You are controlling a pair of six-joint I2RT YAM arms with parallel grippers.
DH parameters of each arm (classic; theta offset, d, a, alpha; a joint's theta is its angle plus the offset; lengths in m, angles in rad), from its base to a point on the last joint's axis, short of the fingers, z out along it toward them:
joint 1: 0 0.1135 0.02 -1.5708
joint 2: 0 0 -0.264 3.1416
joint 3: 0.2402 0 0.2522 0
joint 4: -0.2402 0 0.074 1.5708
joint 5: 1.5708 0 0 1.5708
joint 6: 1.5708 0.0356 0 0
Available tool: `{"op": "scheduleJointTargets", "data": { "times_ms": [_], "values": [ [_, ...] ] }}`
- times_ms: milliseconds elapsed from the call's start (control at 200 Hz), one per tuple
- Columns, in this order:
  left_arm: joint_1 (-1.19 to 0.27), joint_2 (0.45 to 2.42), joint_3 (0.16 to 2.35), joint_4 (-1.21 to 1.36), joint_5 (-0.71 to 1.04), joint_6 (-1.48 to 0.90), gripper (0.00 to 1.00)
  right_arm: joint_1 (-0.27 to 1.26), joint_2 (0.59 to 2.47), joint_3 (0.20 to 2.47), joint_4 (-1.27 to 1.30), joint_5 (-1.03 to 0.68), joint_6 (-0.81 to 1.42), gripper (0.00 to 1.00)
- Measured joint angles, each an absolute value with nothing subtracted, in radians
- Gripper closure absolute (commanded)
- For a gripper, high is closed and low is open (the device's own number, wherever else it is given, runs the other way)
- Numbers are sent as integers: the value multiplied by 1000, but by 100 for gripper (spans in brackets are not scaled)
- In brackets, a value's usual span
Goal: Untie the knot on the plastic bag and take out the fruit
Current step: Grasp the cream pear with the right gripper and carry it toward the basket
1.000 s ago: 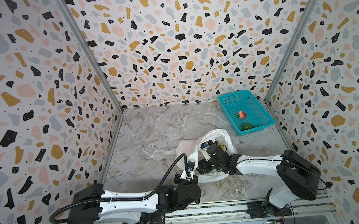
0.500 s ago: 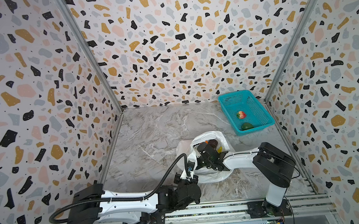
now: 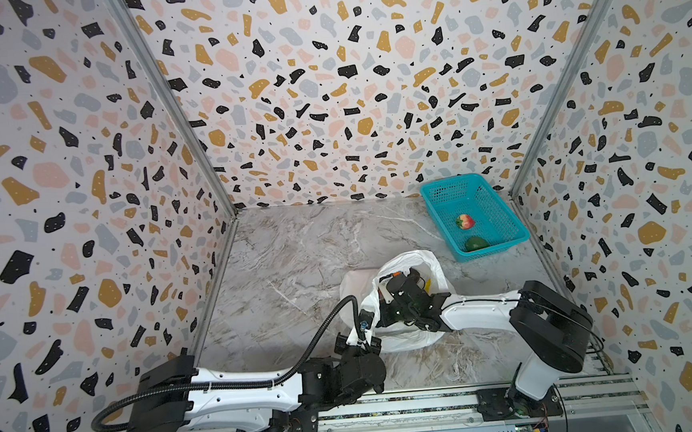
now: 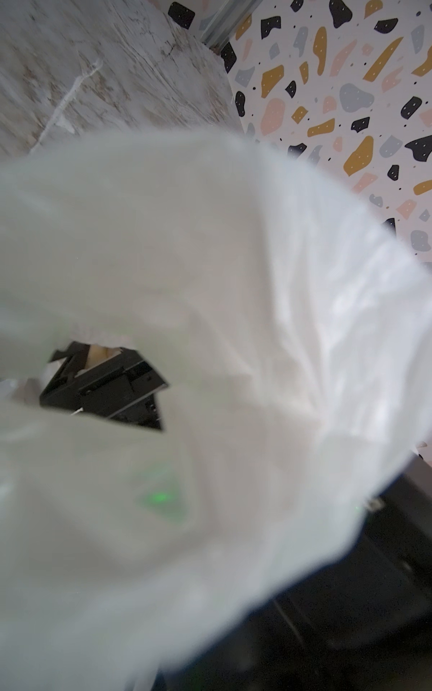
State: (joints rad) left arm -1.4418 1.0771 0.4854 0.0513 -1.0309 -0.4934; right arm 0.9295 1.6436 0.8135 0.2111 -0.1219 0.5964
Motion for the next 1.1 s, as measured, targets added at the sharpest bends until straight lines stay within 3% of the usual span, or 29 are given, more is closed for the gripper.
{"op": "scheduleJointTargets", "data": {
  "times_ms": [501, 816, 926, 1101],
  "values": [
    [-1442, 1060, 479, 46, -1044, -510, 100, 930, 1273, 751, -94, -137, 566, 44],
    [-1442, 1061, 468, 47, -1055, -511, 100, 910, 1122, 943, -366, -141, 547, 43],
    [-1442, 1066, 468, 53, -1056, -512, 100, 834, 1090, 1036, -436, -155, 521, 43],
    [-1442, 1081, 468, 55, -1056, -511, 100, 591, 1081, 1161, -506, -236, 451, 43]
  ]
}}
